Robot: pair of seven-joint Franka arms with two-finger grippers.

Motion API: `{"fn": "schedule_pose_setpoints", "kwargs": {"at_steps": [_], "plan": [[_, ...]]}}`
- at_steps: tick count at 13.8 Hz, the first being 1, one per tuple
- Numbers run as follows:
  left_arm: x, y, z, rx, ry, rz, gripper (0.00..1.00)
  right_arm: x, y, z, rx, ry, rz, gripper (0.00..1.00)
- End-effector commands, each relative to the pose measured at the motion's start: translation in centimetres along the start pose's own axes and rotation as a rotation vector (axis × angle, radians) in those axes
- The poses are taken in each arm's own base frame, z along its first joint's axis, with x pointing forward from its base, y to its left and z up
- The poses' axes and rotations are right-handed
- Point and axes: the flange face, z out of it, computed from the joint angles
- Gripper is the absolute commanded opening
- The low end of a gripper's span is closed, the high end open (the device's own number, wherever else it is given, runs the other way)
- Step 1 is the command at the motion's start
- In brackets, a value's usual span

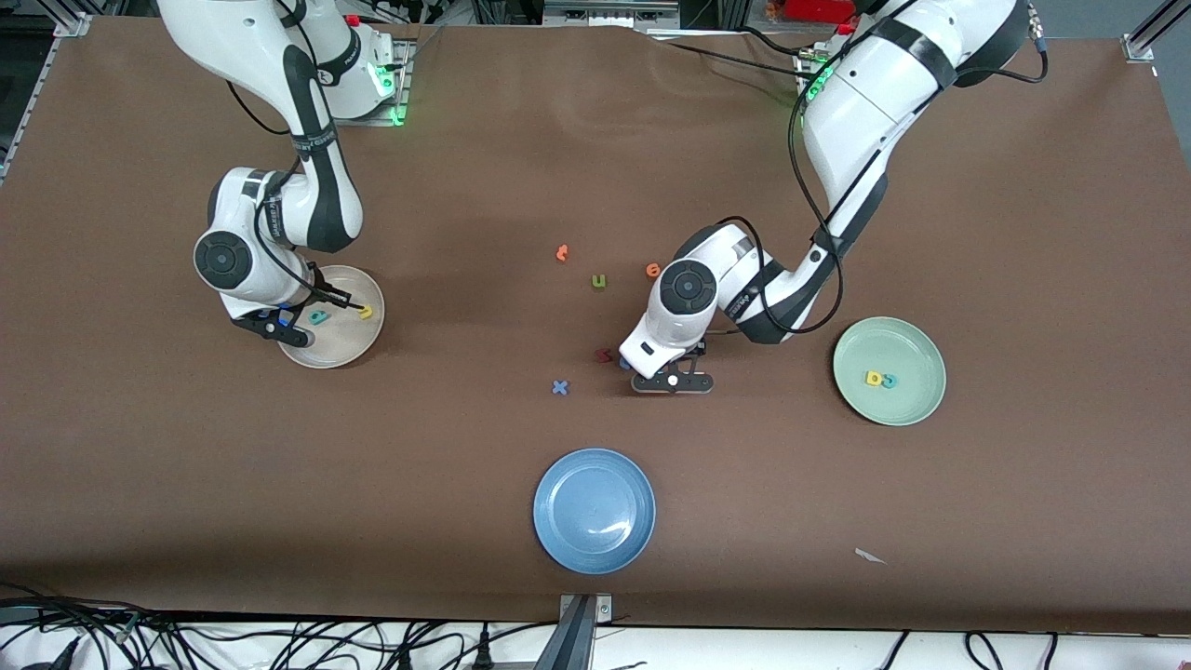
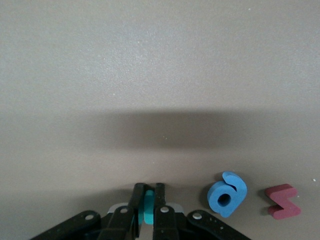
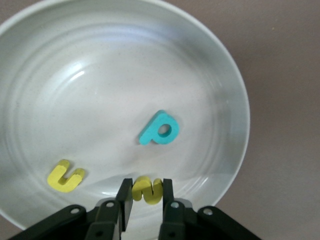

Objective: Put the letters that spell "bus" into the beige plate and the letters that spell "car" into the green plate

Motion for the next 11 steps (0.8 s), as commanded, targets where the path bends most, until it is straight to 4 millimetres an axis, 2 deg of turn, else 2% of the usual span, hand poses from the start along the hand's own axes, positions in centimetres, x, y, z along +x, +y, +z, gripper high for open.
{"fn": "schedule_pose_setpoints", "kwargs": {"at_steps": [1,2,5,7,8,9,11], "plan": [[-0.2,0.3,0.8,0.023,0.0,0.003,0.02,-0.1,-0.4,-0.3,0.022,0.0,-0.012,0.9],[-0.2,0.2,0.8,0.024,-0.002,0.006,0.01,-0.3,-0.7,-0.7,0.029,0.0,-0.019,0.97],[0.9,-1.1,-0.5,0.03,0.005,0.021,0.0,0.1,-1.9,-4.0,0.059,-0.014,-0.041,0.99],[3.1,-4.9,-2.2,0.054,-0.015,0.034,0.0,1.1,-3.3,-7.7,0.07,-0.032,-0.067,0.99],[4.1,-6.9,-3.7,0.056,-0.022,0.05,0.0,1.4,-3.9,-9.9,0.073,-0.047,-0.078,0.99],[5.2,-9.3,-5.0,0.062,-0.034,0.067,0.0,2.0,-4.1,-12.5,0.076,-0.047,-0.084,0.99],[6.6,-14.1,-7.4,0.099,-0.071,0.095,0.0,2.5,-4.7,-16.0,0.079,-0.046,-0.103,0.99]]}}
